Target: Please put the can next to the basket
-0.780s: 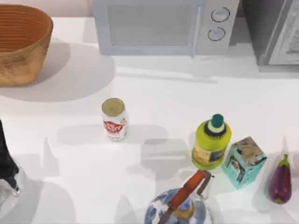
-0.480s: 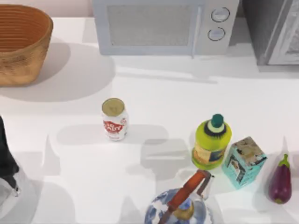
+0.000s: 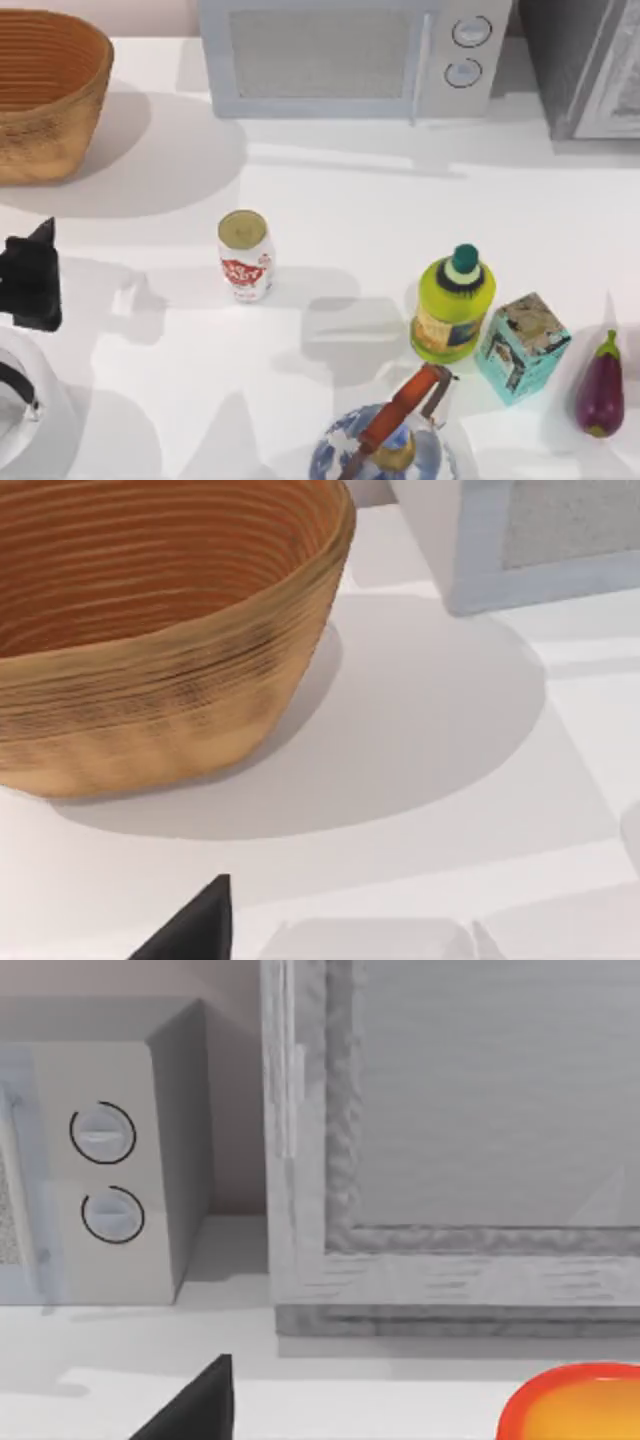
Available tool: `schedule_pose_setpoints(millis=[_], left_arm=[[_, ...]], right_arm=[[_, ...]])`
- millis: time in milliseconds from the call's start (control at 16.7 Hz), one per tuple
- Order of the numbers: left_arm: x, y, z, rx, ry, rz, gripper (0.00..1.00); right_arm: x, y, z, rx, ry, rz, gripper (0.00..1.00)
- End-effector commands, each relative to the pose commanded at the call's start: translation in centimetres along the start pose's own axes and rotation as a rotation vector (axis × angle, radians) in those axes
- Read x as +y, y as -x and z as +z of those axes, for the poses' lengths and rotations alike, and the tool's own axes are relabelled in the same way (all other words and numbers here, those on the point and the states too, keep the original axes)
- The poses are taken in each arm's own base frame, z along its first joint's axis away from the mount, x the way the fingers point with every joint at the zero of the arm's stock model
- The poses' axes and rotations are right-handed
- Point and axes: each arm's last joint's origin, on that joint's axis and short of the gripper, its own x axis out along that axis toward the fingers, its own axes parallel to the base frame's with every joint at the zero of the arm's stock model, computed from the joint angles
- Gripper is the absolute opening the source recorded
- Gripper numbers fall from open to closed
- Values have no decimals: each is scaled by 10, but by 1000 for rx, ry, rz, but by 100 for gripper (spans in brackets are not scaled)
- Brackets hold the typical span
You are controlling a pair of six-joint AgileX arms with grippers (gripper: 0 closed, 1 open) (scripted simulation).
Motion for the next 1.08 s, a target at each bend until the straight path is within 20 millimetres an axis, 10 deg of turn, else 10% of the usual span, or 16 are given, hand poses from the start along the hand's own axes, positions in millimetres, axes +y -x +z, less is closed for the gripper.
schedule_pose_setpoints(millis=[540, 1080], left_arm=[[-48, -110, 100, 614, -259, -237, 100], [-125, -230, 91, 1045, -480, -393, 100]], right_arm=[[0, 0, 0, 0, 0, 0, 100], [0, 0, 0, 0, 0, 0, 100]])
